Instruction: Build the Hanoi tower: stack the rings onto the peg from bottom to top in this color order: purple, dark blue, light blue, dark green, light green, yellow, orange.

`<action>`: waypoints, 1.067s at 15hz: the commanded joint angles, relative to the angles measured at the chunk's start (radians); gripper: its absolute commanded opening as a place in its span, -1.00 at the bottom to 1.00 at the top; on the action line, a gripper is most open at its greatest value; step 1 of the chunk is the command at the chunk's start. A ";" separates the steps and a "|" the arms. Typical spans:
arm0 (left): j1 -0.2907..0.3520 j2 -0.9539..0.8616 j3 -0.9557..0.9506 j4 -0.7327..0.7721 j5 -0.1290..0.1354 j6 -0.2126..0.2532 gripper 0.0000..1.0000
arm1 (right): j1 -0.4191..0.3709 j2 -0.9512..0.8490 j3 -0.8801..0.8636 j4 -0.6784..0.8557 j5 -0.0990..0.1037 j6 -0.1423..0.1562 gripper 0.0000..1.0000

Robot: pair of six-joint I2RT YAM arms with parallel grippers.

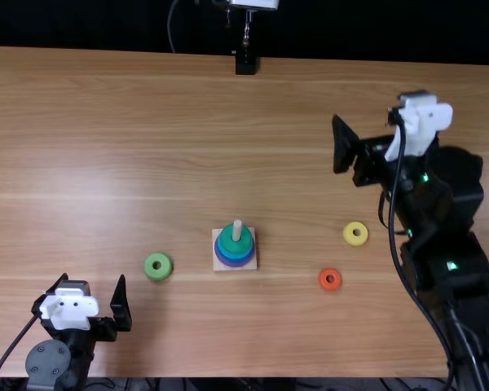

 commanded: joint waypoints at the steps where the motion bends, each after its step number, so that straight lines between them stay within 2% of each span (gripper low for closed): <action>1: 0.004 -0.012 -0.110 -0.075 0.009 0.012 1.00 | -0.038 -0.111 -0.120 0.021 -0.006 -0.059 1.00; 3: 0.004 -0.012 -0.110 -0.075 0.009 0.012 1.00 | -0.126 -0.260 -0.275 0.021 -0.024 -0.059 1.00; 5: 0.004 -0.012 -0.110 -0.077 0.009 0.012 1.00 | -0.212 -0.410 -0.422 0.021 -0.074 -0.059 1.00; 6: 0.004 -0.012 -0.110 -0.075 0.009 0.012 1.00 | -0.243 -0.488 -0.496 0.021 -0.080 -0.059 1.00; 8: 0.004 -0.012 -0.110 -0.077 0.009 0.012 1.00 | -0.253 -0.694 -0.666 0.033 -0.094 -0.061 1.00; 12: 0.004 -0.012 -0.110 -0.077 0.009 0.012 1.00 | -0.253 -1.106 -0.965 0.032 -0.087 -0.059 1.00; 14: 0.004 -0.012 -0.110 -0.075 0.009 0.012 1.00 | -0.253 -1.191 -1.019 0.030 -0.083 -0.058 1.00; 15: 0.004 -0.012 -0.110 -0.075 0.009 0.012 1.00 | -0.253 -1.195 -1.051 0.032 -0.069 -0.058 1.00; 16: 0.004 -0.012 -0.110 -0.075 0.009 0.012 1.00 | -0.253 -1.200 -1.085 0.032 -0.043 -0.059 1.00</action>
